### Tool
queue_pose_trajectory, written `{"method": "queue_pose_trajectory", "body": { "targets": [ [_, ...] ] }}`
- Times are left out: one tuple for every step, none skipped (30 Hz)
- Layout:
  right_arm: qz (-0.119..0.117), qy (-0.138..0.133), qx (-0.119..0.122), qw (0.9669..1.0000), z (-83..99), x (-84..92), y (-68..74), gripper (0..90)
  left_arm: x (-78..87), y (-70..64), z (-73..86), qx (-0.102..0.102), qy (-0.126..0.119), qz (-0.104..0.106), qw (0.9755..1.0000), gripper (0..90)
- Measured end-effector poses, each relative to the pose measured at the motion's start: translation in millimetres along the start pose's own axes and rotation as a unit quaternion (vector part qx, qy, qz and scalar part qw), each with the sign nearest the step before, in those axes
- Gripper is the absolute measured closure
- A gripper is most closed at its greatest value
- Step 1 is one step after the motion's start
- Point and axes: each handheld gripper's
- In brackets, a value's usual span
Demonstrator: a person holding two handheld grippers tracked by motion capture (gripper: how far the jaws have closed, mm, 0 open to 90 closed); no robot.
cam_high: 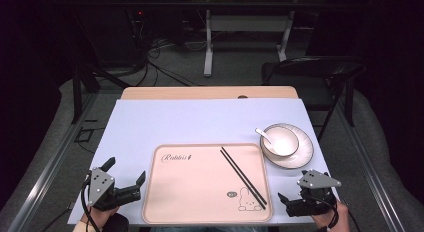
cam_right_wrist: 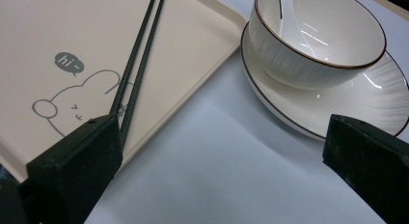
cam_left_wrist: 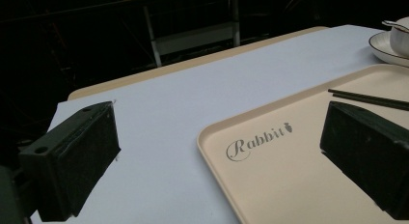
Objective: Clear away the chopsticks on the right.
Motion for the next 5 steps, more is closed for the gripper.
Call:
{"method": "queue_pose_trajectory", "body": {
  "targets": [
    [-0.001,-0.002,-0.005,1.0000,2.6,1.0,0.5,0.0,-0.1,0.0,-0.1,0.000,0.000,0.001,1.0000,0.0],
    [-0.006,0.000,-0.010,0.9999,4.8,1.2,0.5,0.0,-0.5,-0.4,-0.2,0.000,0.000,0.001,1.0000,0.0],
    [-0.008,0.001,-0.014,0.9999,7.2,0.4,0.8,0.0,-0.7,-0.2,-0.4,-0.003,0.001,0.002,1.0000,0.0],
    [-0.008,0.006,-0.012,0.9999,7.7,-0.3,1.1,0.0,-1.1,-0.5,-0.4,-0.002,0.000,0.002,1.0000,0.0],
    [-0.008,0.005,-0.008,0.9999,7.8,-0.4,1.3,0.0,-1.4,-0.5,-0.4,-0.002,0.001,0.002,1.0000,0.0]
  ]
}}
Point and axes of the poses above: each handheld gripper's, and its own axes: x roughly backward along the jaws, z roughly out of its underside, y roughly to its left, and after that the axes turned 5 degrees about -x, right-handed
